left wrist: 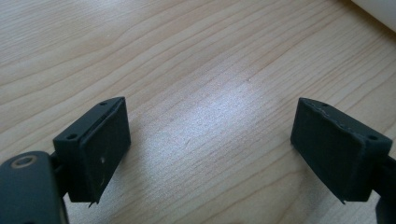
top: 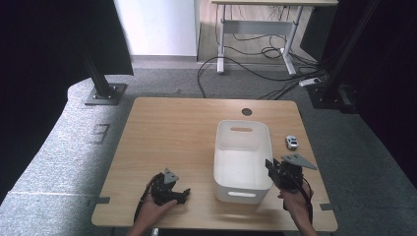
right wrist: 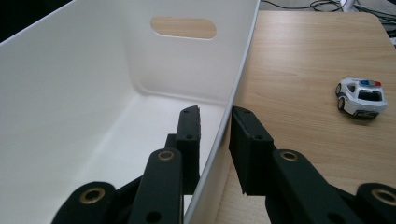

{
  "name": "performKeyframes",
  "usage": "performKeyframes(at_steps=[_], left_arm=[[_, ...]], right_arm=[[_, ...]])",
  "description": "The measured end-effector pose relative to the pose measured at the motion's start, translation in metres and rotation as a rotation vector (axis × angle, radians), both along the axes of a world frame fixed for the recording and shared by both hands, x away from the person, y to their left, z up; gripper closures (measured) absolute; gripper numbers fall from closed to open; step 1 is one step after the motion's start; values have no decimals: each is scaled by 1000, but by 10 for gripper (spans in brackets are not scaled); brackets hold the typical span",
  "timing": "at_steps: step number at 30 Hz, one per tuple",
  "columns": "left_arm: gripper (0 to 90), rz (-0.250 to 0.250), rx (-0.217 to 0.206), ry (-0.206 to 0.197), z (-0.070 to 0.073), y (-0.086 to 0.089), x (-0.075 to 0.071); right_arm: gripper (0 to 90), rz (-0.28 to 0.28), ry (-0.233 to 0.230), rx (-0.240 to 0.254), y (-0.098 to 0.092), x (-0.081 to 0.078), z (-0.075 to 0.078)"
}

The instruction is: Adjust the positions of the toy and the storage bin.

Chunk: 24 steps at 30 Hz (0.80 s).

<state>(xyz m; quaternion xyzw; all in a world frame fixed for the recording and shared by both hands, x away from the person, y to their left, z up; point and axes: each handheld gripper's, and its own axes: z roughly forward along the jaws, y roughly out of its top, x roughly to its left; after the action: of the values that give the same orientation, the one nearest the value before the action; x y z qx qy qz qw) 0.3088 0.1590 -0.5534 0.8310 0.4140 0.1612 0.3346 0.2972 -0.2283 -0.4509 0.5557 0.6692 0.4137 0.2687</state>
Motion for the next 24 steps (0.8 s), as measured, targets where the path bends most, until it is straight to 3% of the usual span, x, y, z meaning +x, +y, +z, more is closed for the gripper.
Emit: performKeyframes(at_steps=[24], left_arm=[[122,1,0,0,0,0,0]], right_arm=[[729,35,0,-14,17,10,0]])
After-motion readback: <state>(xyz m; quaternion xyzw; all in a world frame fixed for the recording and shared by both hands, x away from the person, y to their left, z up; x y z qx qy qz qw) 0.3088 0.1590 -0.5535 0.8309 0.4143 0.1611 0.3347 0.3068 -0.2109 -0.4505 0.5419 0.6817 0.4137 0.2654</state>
